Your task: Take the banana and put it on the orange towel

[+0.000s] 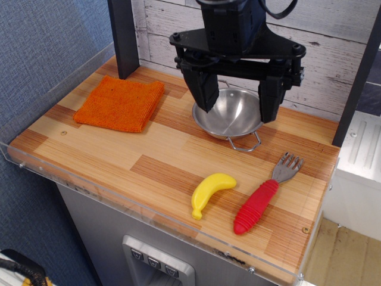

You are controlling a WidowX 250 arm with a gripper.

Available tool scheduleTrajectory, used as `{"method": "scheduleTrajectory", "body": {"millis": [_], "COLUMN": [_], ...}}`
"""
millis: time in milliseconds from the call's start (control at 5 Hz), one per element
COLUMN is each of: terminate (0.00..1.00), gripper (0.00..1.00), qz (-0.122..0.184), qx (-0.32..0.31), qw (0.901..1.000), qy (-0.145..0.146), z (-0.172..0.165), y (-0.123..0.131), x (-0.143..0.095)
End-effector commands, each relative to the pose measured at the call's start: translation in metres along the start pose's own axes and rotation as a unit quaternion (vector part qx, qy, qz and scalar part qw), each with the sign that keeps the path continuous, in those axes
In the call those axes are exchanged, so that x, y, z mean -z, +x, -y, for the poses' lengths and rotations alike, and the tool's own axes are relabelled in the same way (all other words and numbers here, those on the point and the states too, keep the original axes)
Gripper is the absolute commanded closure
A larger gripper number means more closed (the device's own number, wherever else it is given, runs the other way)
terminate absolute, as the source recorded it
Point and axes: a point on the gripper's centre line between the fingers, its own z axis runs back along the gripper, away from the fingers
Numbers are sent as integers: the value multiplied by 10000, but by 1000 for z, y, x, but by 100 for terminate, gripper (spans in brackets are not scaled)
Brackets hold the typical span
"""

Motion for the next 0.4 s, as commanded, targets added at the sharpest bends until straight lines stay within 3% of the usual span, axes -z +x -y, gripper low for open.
{"method": "scheduleTrajectory", "body": {"millis": [0, 200], "terminate": [0, 0], "gripper": [0, 0], "qz": [0, -8], "qx": [0, 274], "qw": [10000, 9994], "qy": [0, -200], "z": [0, 3], "y": [0, 1], "x": [0, 6]}}
